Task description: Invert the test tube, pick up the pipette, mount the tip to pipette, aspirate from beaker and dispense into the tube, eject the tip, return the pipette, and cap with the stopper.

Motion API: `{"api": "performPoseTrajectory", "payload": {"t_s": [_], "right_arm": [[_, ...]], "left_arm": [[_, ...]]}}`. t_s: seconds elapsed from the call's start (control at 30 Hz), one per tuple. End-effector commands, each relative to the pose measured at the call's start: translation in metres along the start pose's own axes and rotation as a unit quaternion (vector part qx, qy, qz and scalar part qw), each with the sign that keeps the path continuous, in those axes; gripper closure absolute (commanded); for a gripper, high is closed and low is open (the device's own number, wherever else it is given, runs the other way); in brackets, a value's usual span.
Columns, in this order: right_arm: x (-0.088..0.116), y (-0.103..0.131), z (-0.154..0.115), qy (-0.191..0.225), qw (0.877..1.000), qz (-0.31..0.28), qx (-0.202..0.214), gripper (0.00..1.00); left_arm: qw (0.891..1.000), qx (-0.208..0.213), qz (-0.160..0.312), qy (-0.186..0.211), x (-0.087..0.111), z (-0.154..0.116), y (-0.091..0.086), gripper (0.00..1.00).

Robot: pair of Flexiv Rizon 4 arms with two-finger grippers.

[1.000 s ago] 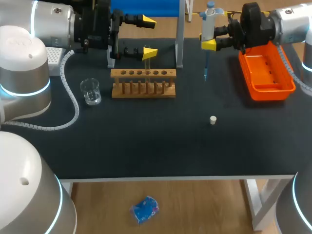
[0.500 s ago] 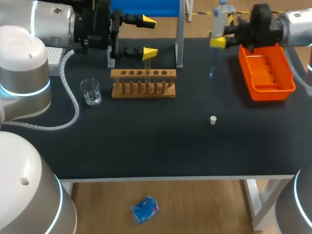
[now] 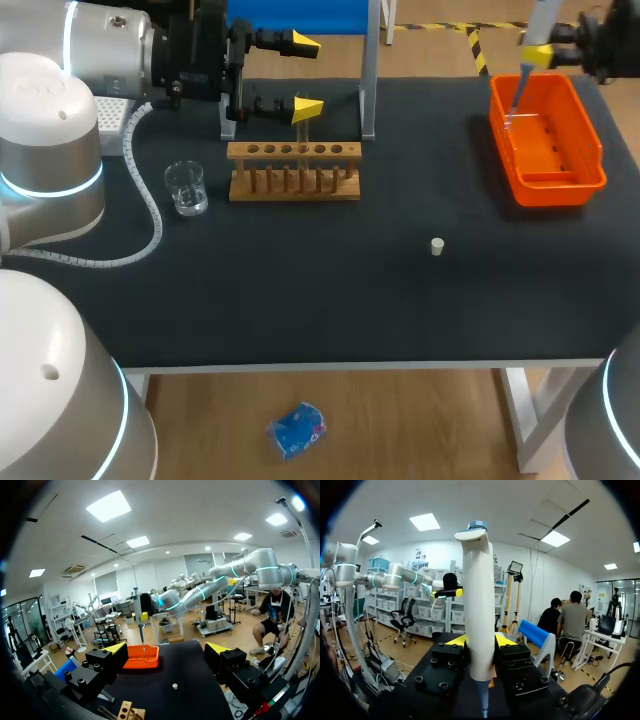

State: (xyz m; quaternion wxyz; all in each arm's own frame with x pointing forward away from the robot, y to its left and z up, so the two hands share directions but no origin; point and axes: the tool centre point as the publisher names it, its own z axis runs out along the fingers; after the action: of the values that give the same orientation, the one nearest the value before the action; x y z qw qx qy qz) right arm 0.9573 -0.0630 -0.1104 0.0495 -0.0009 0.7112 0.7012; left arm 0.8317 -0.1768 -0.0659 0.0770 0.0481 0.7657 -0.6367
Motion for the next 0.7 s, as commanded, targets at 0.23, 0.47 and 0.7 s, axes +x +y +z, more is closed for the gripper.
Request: {"api": "performPoseTrajectory", "payload": {"t_s": [0.23, 0.47, 0.7], "right_arm": [[-0.008, -0.017, -0.071, -0.044, 0.998, -0.007, -0.034, 1.00], [-0.008, -0.030, -0.081, -0.061, 0.998, 0.005, -0.018, 1.00], [-0.008, -0.030, -0.081, -0.061, 0.998, 0.005, -0.018, 1.00]], "left_arm": [[1.000, 0.002, 0.001, -0.001, 0.000, 0.001, 0.001, 0.00], [1.000, 0.002, 0.001, -0.001, 0.000, 0.001, 0.001, 0.00], [1.000, 0.002, 0.001, -0.001, 0.000, 0.001, 0.001, 0.00]]}}
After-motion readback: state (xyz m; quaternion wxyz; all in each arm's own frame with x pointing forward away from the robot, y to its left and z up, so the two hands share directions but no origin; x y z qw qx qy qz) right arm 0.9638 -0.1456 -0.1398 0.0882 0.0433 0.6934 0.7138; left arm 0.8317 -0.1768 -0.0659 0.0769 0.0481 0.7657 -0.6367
